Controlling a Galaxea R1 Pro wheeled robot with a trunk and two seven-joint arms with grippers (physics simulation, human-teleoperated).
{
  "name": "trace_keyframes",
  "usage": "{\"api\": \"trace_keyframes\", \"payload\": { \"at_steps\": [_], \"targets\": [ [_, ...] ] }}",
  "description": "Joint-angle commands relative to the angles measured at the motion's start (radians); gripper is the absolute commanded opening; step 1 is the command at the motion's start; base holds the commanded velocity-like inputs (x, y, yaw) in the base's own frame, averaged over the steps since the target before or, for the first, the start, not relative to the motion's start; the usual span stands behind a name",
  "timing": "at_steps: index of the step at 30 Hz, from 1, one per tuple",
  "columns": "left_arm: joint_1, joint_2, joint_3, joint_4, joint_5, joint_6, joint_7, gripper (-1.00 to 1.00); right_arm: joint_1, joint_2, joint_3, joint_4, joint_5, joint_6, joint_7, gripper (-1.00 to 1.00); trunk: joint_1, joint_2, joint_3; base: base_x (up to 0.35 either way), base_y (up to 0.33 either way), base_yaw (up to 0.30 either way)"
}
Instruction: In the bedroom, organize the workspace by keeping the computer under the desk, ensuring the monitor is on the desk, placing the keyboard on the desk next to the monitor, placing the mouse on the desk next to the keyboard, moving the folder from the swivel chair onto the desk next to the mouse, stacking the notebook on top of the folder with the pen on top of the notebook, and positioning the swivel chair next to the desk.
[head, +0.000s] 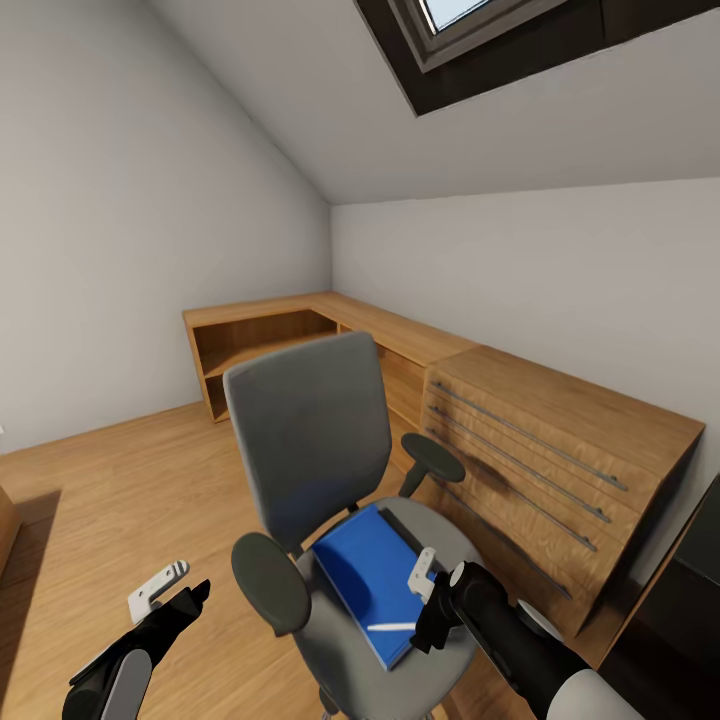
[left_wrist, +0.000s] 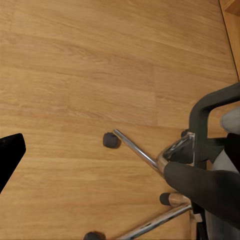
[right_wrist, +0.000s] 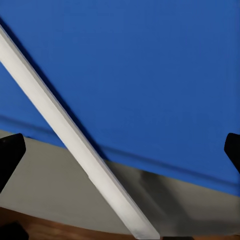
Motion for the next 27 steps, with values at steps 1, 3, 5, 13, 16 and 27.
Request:
{"api": "trace_keyframes", "payload": {
  "at_steps": [1, 3, 5, 13, 16, 27],
  "targets": [
    [-0.001, -0.001, 0.001, -0.002, 0.011, 0.004, 0.007, 1.0, -0.001, -0.001, 0.002, -0.002, 0.011, 0.002, 0.008, 1.0, 0.004, -0.008, -0.004, 0.0, 0.0, 0.0],
    [-0.001, -0.001, 0.001, -0.002, 0.011, 0.004, 0.007, 1.0, -0.001, -0.001, 0.002, -0.002, 0.011, 0.002, 0.008, 1.0, 0.004, -0.008, -0.004, 0.0, 0.0, 0.0],
    [-0.001, -0.001, 0.001, -0.002, 0.011, 0.005, 0.007, 1.0, -0.001, -0.001, 0.002, -0.002, 0.011, 0.002, 0.008, 1.0, 0.004, -0.008, -0.004, 0.0, 0.0, 0.0],
    [-0.001, -0.001, 0.001, -0.002, 0.011, 0.007, 0.007, 1.0, -0.001, -0.001, 0.002, -0.002, 0.011, 0.002, 0.008, 1.0, 0.004, -0.008, -0.004, 0.0, 0.0, 0.0],
    [-0.001, -0.001, 0.001, -0.002, 0.011, 0.007, 0.007, 1.0, -0.001, -0.001, 0.002, -0.002, 0.011, 0.002, 0.008, -1.0, 0.004, -0.008, -0.004, 0.0, 0.0, 0.0],
    [-0.001, -0.001, 0.001, -0.001, 0.012, 0.007, 0.007, 1.0, -0.001, -0.002, 0.005, -0.002, 0.011, 0.002, 0.008, -1.0, 0.004, -0.008, -0.004, 0.0, 0.0, 0.0]
  ]
}}
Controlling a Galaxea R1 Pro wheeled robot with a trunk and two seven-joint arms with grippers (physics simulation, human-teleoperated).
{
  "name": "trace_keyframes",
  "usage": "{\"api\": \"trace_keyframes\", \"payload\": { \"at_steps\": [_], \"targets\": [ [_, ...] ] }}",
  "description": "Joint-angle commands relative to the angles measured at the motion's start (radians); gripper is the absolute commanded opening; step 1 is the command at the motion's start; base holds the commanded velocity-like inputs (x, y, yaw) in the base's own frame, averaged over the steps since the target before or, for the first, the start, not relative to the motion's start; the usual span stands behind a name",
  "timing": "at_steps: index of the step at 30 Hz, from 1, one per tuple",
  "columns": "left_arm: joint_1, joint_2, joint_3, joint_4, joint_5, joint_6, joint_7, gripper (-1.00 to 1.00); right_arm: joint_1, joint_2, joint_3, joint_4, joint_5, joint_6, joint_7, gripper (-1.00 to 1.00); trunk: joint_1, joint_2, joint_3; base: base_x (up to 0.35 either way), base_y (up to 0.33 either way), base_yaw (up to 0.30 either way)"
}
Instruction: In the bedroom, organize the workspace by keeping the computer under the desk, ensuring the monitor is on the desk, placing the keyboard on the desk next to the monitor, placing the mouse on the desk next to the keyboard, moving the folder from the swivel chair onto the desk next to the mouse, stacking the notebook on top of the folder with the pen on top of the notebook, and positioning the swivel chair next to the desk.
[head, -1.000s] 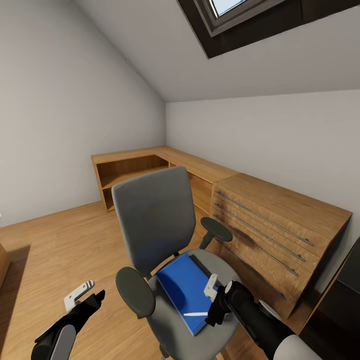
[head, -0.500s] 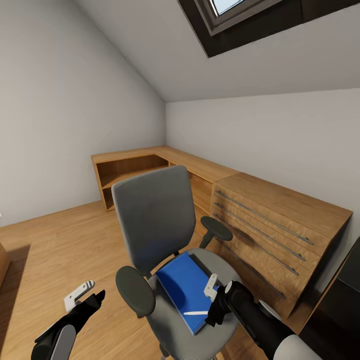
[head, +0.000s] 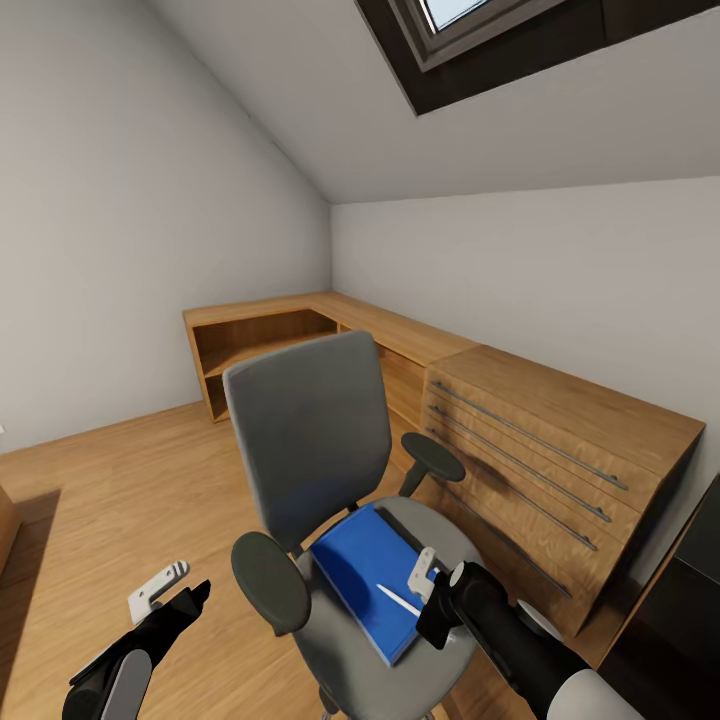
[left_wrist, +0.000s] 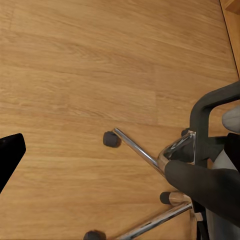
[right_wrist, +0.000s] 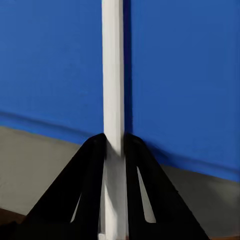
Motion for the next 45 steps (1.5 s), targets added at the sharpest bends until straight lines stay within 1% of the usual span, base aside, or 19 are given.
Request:
{"api": "trace_keyframes", "payload": {
  "at_steps": [1, 14, 31, 33, 34, 36, 38, 41, 43, 44, 45],
  "targets": [
    [-0.001, -0.001, 0.001, -0.002, 0.011, 0.004, 0.007, 1.0, 0.0, -0.001, 0.003, -0.002, 0.009, 0.004, 0.007, -1.0, 0.0, 0.0, -0.001, 0.0, 0.0, 0.0],
    [-0.001, -0.001, 0.001, -0.001, 0.01, 0.003, 0.006, 1.0, 0.0, -0.002, 0.002, -0.003, 0.009, 0.004, 0.007, -1.0, 0.0, 0.0, -0.001, 0.0, 0.0, 0.0],
    [-0.001, -0.002, 0.001, 0.003, 0.01, -0.001, 0.005, 1.0, 0.0, -0.002, 0.002, -0.003, 0.009, 0.005, 0.007, -1.0, -0.065, 0.119, 0.052, 0.0, 0.0, 0.0],
    [-0.001, -0.001, 0.001, 0.005, 0.011, -0.002, 0.005, 1.0, 0.0, -0.003, -0.001, -0.02, 0.009, 0.013, 0.007, -1.0, -0.073, 0.133, 0.058, 0.0, 0.0, 0.0],
    [-0.001, -0.001, 0.001, 0.006, 0.011, -0.002, 0.005, 1.0, 0.0, -0.005, -0.001, -0.045, 0.009, 0.029, 0.007, -1.0, -0.077, 0.14, 0.061, 0.0, 0.0, 0.0],
    [-0.001, -0.001, 0.001, 0.007, 0.012, -0.003, 0.006, 1.0, 0.0, -0.01, -0.002, -0.095, 0.007, 0.066, 0.007, -1.0, -0.084, 0.154, 0.068, 0.0, 0.0, 0.0],
    [-0.001, 0.0, 0.001, 0.007, 0.012, -0.003, 0.007, 1.0, 0.001, -0.02, -0.003, -0.163, 0.005, 0.116, 0.007, -1.0, -0.092, 0.168, 0.074, 0.0, 0.0, 0.0],
    [-0.001, 0.002, 0.002, 0.008, 0.012, -0.003, 0.008, 1.0, 0.002, -0.026, -0.01, -0.232, 0.003, 0.165, 0.006, -1.0, -0.104, 0.189, 0.083, 0.0, 0.0, 0.0],
    [-0.001, 0.002, 0.003, 0.008, 0.012, -0.003, 0.008, 1.0, 0.004, -0.028, -0.034, -0.3, 0.002, 0.214, 0.006, -1.0, -0.111, 0.203, 0.09, -0.048, 0.0, 0.0],
    [-0.001, 0.003, 0.004, 0.008, 0.011, -0.003, 0.007, 1.0, 0.007, -0.027, -0.058, -0.329, 0.002, 0.237, 0.005, -1.0, -0.115, 0.21, 0.093, -0.165, 0.0, 0.0],
    [-0.001, 0.003, 0.006, 0.008, 0.011, -0.003, 0.007, 1.0, 0.013, -0.019, -0.13, -0.387, 0.001, 0.3, -0.006, -1.0, -0.119, 0.217, 0.096, -0.28, 0.0, 0.0]
  ]
}}
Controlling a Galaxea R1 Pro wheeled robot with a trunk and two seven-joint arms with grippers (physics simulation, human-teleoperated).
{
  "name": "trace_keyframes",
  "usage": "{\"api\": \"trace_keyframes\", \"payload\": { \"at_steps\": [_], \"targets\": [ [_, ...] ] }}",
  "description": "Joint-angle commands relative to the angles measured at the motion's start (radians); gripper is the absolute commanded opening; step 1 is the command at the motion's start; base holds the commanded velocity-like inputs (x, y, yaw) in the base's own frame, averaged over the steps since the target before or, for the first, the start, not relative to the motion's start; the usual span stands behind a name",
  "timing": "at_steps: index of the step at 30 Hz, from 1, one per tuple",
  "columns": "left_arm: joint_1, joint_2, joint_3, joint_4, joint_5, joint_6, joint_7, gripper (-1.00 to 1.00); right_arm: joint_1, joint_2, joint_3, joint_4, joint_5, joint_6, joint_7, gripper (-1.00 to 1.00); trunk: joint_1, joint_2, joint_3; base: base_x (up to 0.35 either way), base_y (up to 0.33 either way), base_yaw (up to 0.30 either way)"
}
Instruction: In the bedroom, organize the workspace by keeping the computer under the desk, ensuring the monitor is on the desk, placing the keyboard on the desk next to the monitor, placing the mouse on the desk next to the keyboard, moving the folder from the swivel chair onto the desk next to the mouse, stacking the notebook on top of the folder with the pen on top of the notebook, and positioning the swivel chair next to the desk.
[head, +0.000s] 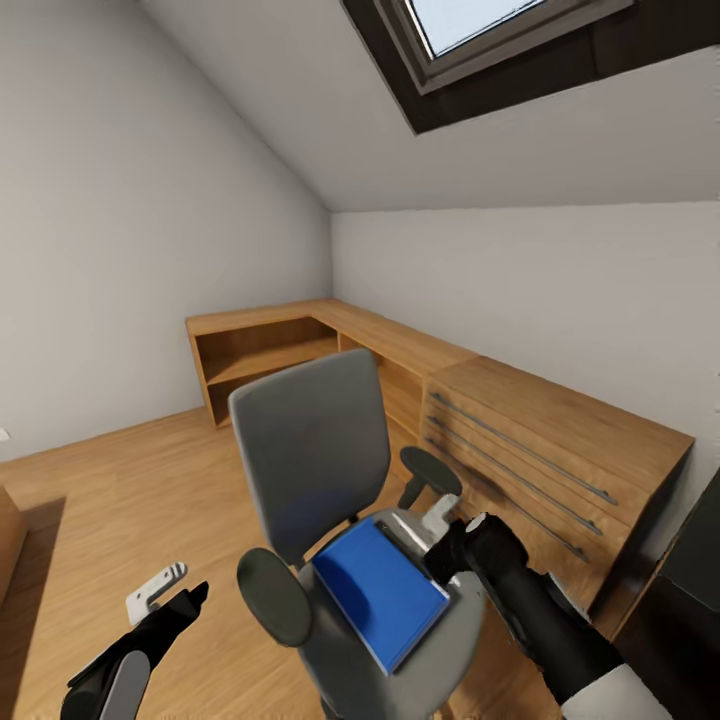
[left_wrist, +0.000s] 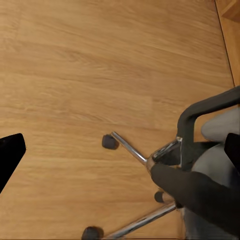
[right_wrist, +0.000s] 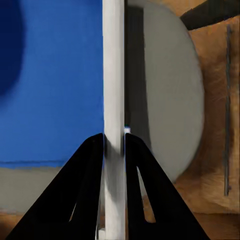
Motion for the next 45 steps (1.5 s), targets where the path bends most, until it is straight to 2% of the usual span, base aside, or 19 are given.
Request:
{"api": "trace_keyframes", "payload": {
  "at_steps": [1, 3, 4, 8, 12, 14, 17, 19, 22, 24, 25, 26, 28, 31, 32, 34, 36, 39, 45],
  "targets": [
    [-0.001, 0.0, 0.002, -0.002, 0.011, 0.004, 0.007, 1.0, 0.001, 0.012, -0.05, -0.025, 0.003, 0.036, -0.003, -1.0, -0.004, 0.007, 0.002, -0.307, 0.0, 0.0],
    [-0.001, 0.0, 0.003, -0.002, 0.011, 0.004, 0.008, 1.0, 0.002, 0.029, -0.11, -0.036, 0.003, 0.054, -0.011, -1.0, -0.012, 0.021, 0.008, -0.32, 0.0, 0.0],
    [-0.001, 0.0, 0.003, -0.002, 0.011, 0.004, 0.008, 1.0, 0.002, 0.054, -0.174, -0.041, 0.004, 0.064, -0.018, -1.0, -0.016, 0.028, 0.011, -0.329, 0.0, 0.0],
    [-0.001, 0.0, 0.032, -0.003, 0.01, 0.005, 0.008, 1.0, 0.003, 0.112, -0.28, -0.059, 0.005, 0.085, -0.038, -1.0, -0.031, 0.056, 0.024, -0.333, 0.0, 0.0],
    [-0.001, 0.0, 0.062, 0.008, 0.012, 0.005, 0.007, 1.0, 0.003, 0.14, -0.308, -0.1, 0.007, 0.099, -0.044, -1.0, -0.047, 0.084, 0.037, -0.335, 0.0, 0.0],
    [-0.001, 0.0, 0.099, 0.045, 0.01, 0.003, 0.006, 1.0, 0.003, 0.158, -0.311, -0.11, 0.007, 0.102, -0.046, -1.0, -0.054, 0.098, 0.043, -0.336, 0.0, 0.0],
    [0.0, 0.001, 0.117, 0.096, 0.003, 0.002, 0.005, 1.0, 0.003, 0.171, -0.311, -0.111, 0.008, 0.102, -0.047, -1.0, -0.066, 0.119, 0.052, -0.272, 0.0, 0.0],
    [0.0, 0.001, 0.121, 0.128, -0.018, 0.001, 0.005, 1.0, 0.003, 0.18, -0.311, -0.112, 0.007, 0.102, -0.052, -1.0, -0.073, 0.133, 0.058, -0.129, 0.0, 0.0],
    [0.001, 0.0, 0.124, 0.182, -0.097, 0.0, 0.003, 1.0, 0.003, 0.199, -0.318, -0.112, 0.006, 0.102, -0.078, -1.0, -0.085, 0.154, 0.068, -0.05, 0.0, 0.0],
    [0.001, 0.0, 0.125, 0.203, -0.124, -0.001, 0.002, 1.0, 0.003, 0.209, -0.326, -0.112, 0.005, 0.102, -0.088, -1.0, -0.093, 0.168, 0.074, -0.022, 0.0, 0.0],
    [0.001, -0.001, 0.126, 0.236, -0.153, -0.006, 0.003, 1.0, 0.003, 0.227, -0.345, -0.113, 0.004, 0.101, -0.102, -1.0, -0.096, 0.175, 0.077, -0.01, 0.0, 0.0],
    [0.001, 0.0, 0.126, 0.294, -0.173, -0.045, 0.002, 1.0, 0.002, 0.245, -0.404, -0.115, 0.001, 0.101, -0.122, -1.0, -0.1, 0.182, 0.08, -0.003, 0.0, 0.0],
    [0.001, 0.0, 0.126, 0.343, -0.18, -0.109, 0.001, 1.0, 0.001, 0.25, -0.466, -0.135, -0.008, 0.1, -0.129, -1.0, -0.108, 0.196, 0.087, -0.002, 0.0, 0.0],
    [0.001, 0.001, 0.122, 0.415, -0.184, -0.179, 0.001, 1.0, 0.001, 0.25, -0.518, -0.168, -0.02, 0.099, -0.129, -1.0, -0.119, 0.217, 0.096, 0.0, 0.0, 0.0],
    [0.001, 0.001, 0.119, 0.451, -0.188, -0.21, 0.002, 1.0, 0.001, 0.25, -0.561, -0.173, -0.025, 0.095, -0.129, -1.0, -0.123, 0.224, 0.099, 0.0, 0.0, 0.0],
    [0.001, 0.001, 0.117, 0.469, -0.201, -0.225, 0.002, 1.0, 0.001, 0.25, -0.642, -0.171, -0.029, 0.091, -0.129, -1.0, -0.131, 0.238, 0.105, 0.0, 0.0, 0.0],
    [0.001, 0.001, 0.117, 0.474, -0.207, -0.229, 0.002, 1.0, 0.001, 0.25, -0.677, -0.174, -0.03, 0.089, -0.129, -1.0, -0.139, 0.252, 0.112, 0.0, 0.0, 0.0],
    [0.001, 0.001, 0.117, 0.486, -0.211, -0.232, 0.002, 1.0, 0.001, 0.249, -0.703, -0.193, -0.03, 0.088, -0.128, -1.0, -0.15, 0.273, 0.121, 0.0, 0.0, 0.0],
    [0.001, 0.001, 0.117, 0.505, -0.214, -0.256, 0.002, 1.0, 0.001, 0.249, -0.715, -0.24, -0.031, 0.088, -0.125, -1.0, -0.173, 0.315, 0.14, 0.0, 0.0, 0.0]
  ]
}}
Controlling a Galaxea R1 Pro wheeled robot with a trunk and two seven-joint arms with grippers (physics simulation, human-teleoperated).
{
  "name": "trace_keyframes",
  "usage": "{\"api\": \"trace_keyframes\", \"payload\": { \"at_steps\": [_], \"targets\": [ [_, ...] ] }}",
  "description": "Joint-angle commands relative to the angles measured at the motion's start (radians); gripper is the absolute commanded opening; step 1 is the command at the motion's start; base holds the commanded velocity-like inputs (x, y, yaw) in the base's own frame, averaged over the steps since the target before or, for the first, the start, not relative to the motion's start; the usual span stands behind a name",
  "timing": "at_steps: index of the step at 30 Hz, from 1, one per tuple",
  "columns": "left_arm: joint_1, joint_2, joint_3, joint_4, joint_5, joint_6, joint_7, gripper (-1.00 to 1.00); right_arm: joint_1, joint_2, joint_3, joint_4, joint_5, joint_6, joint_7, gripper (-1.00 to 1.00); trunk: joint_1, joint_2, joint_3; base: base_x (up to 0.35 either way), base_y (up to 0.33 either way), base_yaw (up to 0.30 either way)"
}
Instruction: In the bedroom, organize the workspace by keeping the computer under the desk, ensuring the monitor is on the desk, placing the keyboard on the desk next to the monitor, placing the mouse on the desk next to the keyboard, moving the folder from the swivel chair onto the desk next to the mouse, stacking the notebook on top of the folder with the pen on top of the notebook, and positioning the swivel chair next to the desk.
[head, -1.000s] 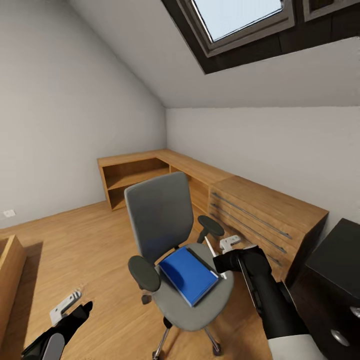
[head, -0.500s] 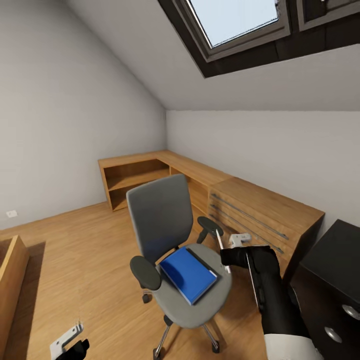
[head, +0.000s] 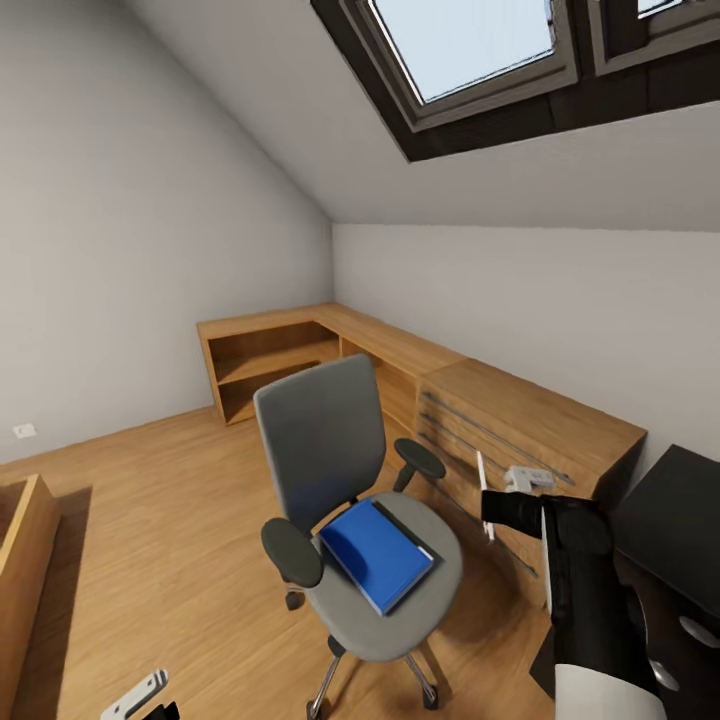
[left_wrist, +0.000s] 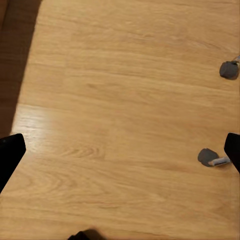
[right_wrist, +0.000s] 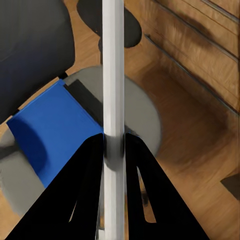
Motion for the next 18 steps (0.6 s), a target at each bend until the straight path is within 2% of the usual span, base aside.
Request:
{"api": "trace_keyframes", "payload": {
  "at_steps": [1, 6, 13, 15, 16, 18],
  "targets": [
    [0.0, -0.001, 0.001, 0.004, 0.01, -0.006, 0.004, 1.0, -0.001, 0.001, -0.003, -0.006, 0.008, 0.003, 0.01, -1.0, -0.004, 0.007, 0.002, 0.0, 0.0, 0.0],
    [0.0, -0.001, 0.001, 0.024, 0.004, -0.031, 0.004, 1.0, -0.001, 0.001, -0.007, -0.013, -0.008, -0.001, 0.009, -1.0, -0.023, 0.042, 0.018, 0.0, 0.0, -0.049],
    [0.0, -0.001, 0.001, 0.028, -0.015, -0.046, 0.004, 1.0, -0.001, 0.001, -0.015, -0.014, -0.013, -0.025, 0.002, -1.0, -0.05, 0.091, 0.04, 0.0, 0.0, -0.254],
    [0.0, -0.001, 0.001, 0.028, -0.016, -0.084, 0.003, 1.0, -0.001, 0.001, -0.047, -0.014, -0.013, -0.027, 0.002, -1.0, -0.058, 0.105, 0.046, 0.0, 0.0, -0.29],
    [0.0, -0.001, 0.001, 0.028, -0.017, -0.12, 0.003, 1.0, -0.001, 0.0, -0.08, -0.014, -0.013, -0.027, 0.001, -1.0, -0.061, 0.112, 0.049, 0.0, 0.0, -0.293],
    [0.0, 0.0, 0.001, 0.028, -0.017, -0.143, 0.002, 1.0, -0.002, 0.0, -0.102, -0.014, -0.014, -0.028, 0.001, -1.0, -0.069, 0.126, 0.055, 0.0, 0.0, -0.293]
  ]
}}
